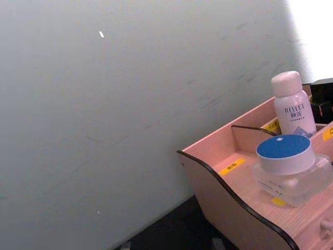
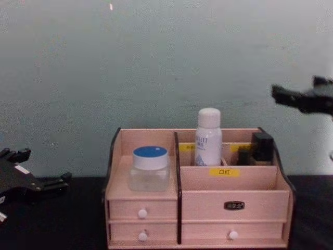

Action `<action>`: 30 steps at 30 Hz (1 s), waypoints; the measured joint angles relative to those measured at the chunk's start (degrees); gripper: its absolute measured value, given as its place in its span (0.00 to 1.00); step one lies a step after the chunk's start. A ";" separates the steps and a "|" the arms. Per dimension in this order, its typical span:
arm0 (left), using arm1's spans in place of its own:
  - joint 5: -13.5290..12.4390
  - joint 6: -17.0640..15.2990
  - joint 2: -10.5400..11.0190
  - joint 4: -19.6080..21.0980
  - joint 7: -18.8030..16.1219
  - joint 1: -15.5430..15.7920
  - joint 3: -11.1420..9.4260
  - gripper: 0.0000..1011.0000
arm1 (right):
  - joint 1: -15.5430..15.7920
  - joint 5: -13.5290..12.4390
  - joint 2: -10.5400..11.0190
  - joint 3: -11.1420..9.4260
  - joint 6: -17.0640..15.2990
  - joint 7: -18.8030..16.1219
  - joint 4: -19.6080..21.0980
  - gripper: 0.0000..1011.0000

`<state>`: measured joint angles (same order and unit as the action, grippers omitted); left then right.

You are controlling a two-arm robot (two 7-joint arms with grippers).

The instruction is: Pick up the facial cleanser and watermelon frost from the table and place them into the tiered storage box.

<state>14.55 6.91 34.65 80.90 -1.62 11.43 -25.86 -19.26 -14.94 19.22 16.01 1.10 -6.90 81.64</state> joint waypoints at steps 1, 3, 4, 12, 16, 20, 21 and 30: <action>0.00 0.00 0.00 0.00 0.00 0.00 0.00 0.99 | 1.00 0.33 -0.22 -0.57 0.00 0.98 0.15 0.99; 0.00 0.00 0.00 0.00 0.00 0.00 0.00 0.99 | 2.04 0.69 -0.46 -1.07 -0.02 2.03 0.28 0.99; 0.00 0.00 0.00 0.00 0.00 0.00 0.00 0.99 | 3.11 1.01 -0.69 -1.54 -0.07 2.91 0.44 0.99; 0.00 0.00 0.00 0.00 0.00 0.00 0.00 0.99 | 7.10 2.07 -1.42 -2.94 -1.81 4.71 0.50 0.99; 0.00 0.00 0.00 0.00 0.00 0.00 0.00 0.99 | 8.46 2.45 -1.73 -3.19 -3.52 4.57 -0.19 0.99; 0.00 0.00 0.00 0.00 0.00 0.00 0.00 0.99 | 9.04 2.85 -1.97 -3.34 -4.94 4.12 -0.91 0.99; 0.00 0.00 0.00 0.00 0.00 0.00 0.00 0.99 | 9.10 2.92 -2.02 -3.36 -5.15 4.00 -1.04 0.99; 0.00 0.00 0.00 0.00 0.00 0.00 0.00 0.99 | 9.23 3.31 -2.17 -3.47 -6.22 3.38 -1.52 0.99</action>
<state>14.55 6.91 34.65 80.90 -1.62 11.43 -25.86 -10.04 -11.63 17.05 12.54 -5.12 -3.52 80.12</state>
